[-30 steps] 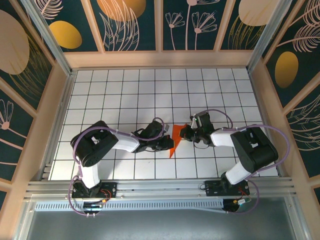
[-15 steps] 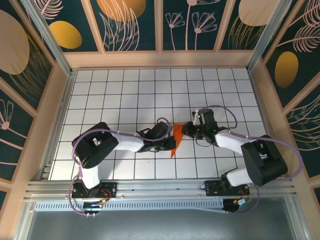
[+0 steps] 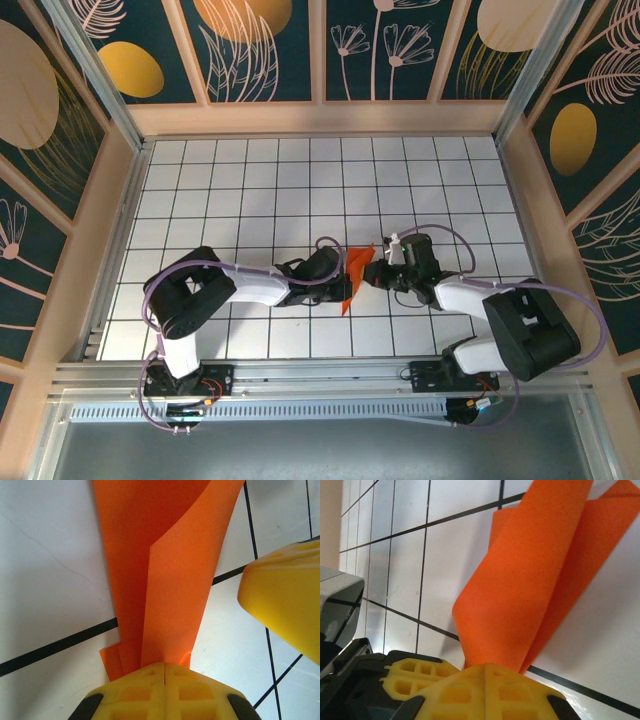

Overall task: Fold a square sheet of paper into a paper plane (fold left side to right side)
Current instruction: Fold the wing for the fifth time at the center of the table.

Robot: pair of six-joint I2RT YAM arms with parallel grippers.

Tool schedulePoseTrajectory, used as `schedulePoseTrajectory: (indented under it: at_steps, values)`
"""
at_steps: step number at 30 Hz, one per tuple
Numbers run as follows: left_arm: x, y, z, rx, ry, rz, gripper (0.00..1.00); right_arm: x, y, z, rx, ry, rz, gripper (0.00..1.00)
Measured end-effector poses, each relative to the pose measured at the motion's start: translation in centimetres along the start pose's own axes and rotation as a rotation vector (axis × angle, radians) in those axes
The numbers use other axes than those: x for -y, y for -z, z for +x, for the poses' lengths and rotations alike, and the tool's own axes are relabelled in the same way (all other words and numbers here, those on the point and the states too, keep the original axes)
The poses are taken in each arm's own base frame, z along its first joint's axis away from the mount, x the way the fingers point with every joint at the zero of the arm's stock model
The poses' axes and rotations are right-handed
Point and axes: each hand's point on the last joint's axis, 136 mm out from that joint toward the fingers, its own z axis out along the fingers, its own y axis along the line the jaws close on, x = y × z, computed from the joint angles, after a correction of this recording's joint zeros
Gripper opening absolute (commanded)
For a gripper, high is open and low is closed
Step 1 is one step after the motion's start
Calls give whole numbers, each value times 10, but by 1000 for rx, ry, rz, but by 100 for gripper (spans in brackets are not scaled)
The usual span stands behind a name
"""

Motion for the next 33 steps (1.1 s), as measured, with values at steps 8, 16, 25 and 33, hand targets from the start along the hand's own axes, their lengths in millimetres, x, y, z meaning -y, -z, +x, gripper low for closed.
schedulePoseTrajectory:
  at_steps: [8, 16, 25, 33]
  values:
    - [-3, 2, -1, 8, 2, -18, 0, 5, -13, 6, -31, 2, 2, 0]
    - [-5, 3, -2, 14, -1, -29, 0, 4, -20, -2, -22, 8, -1, 0]
    - [-6, 3, -1, 15, -1, -33, 0, 7, -27, -4, -32, 5, 9, 0]
    - [-7, 4, -2, 16, -2, -37, 0, 13, -33, -6, -43, -3, 27, 0]
